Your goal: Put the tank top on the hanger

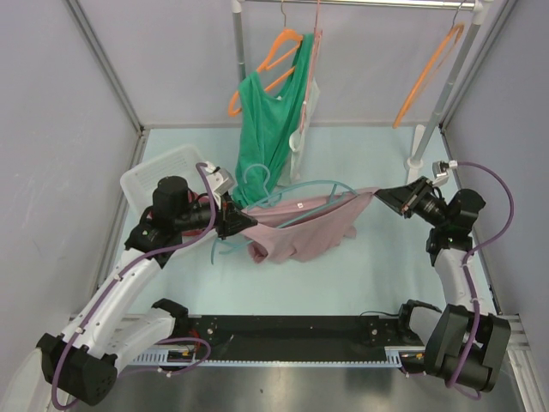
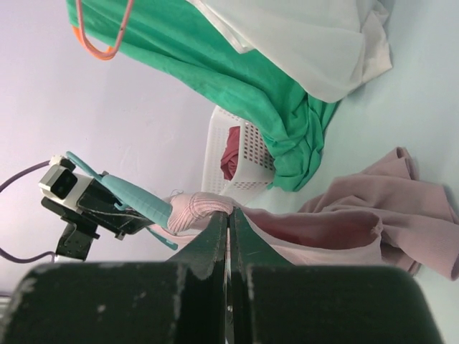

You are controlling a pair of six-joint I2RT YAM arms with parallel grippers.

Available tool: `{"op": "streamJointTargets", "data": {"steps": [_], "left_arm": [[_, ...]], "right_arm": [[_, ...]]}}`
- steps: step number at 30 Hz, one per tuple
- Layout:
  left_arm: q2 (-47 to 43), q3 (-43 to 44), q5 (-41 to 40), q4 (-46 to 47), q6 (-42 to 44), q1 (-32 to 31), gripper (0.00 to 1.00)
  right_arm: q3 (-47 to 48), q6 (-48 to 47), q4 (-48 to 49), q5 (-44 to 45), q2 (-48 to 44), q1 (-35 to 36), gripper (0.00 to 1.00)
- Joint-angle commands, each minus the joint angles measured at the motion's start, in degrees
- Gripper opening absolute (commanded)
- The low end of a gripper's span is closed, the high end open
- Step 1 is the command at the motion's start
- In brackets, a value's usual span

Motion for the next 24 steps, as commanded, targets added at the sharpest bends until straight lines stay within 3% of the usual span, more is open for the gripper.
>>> {"op": "streamJointTargets", "data": {"steps": [1, 9, 24], "left_arm": [[-1.4, 0.2, 0.9, 2.4, 1.4, 0.0, 0.00], [-1.6, 0.2, -0.5, 2.1, 1.4, 0.0, 0.00], [-3.5, 0.0, -4.3, 2.1, 2.9, 0.0, 0.00]], "right_arm": [[3.1, 2.4, 2.9, 1.0, -2.2, -1.2, 0.00], [4.1, 4.6, 1.5, 0.3, -5.8, -1.0, 0.00], [10.8, -3.2, -15.7, -2.6, -9.5, -1.0, 0.00]]}}
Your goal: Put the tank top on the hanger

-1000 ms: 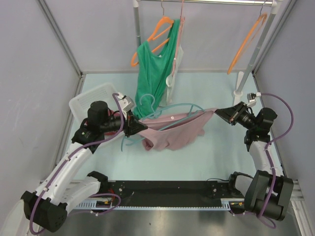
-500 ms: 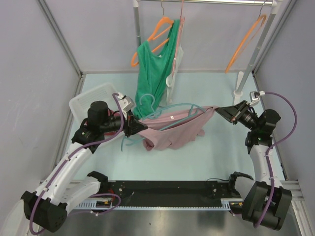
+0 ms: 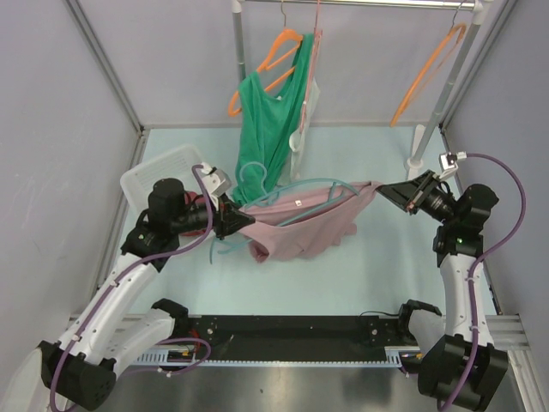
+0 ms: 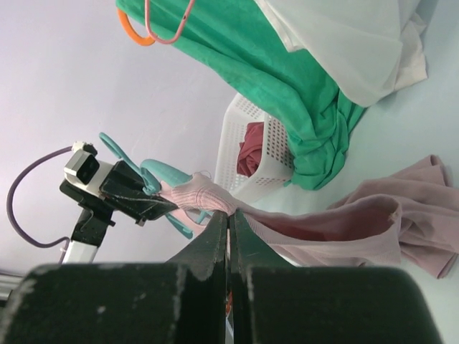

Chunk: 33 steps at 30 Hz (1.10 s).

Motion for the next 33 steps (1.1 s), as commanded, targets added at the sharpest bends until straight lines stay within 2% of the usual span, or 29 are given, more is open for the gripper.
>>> {"op": "streamJointTargets", "data": {"steps": [1, 7, 20, 27, 33], "left_arm": [[-1.5, 0.0, -2.4, 2.0, 1.4, 0.1, 0.00], [-2.7, -0.2, -3.4, 2.5, 1.4, 0.1, 0.00], [-0.7, -0.4, -1.6, 3.3, 0.7, -0.2, 0.00], [-0.1, -0.5, -1.3, 3.4, 0.6, -0.9, 0.00], [-0.2, -0.6, -1.5, 3.4, 0.7, -1.4, 0.00]], "right_arm": [[4.1, -3.4, -5.2, -1.1, -1.7, -0.9, 0.00], [5.7, -10.9, -17.0, -1.5, -2.6, -0.9, 0.00], [6.3, -2.1, -8.1, -1.7, -4.8, 1.2, 0.00], [7.1, -0.2, -5.6, 3.1, -4.4, 8.7, 0.00], [10.1, -4.2, -9.4, 8.2, -3.5, 16.3, 0.00]]}}
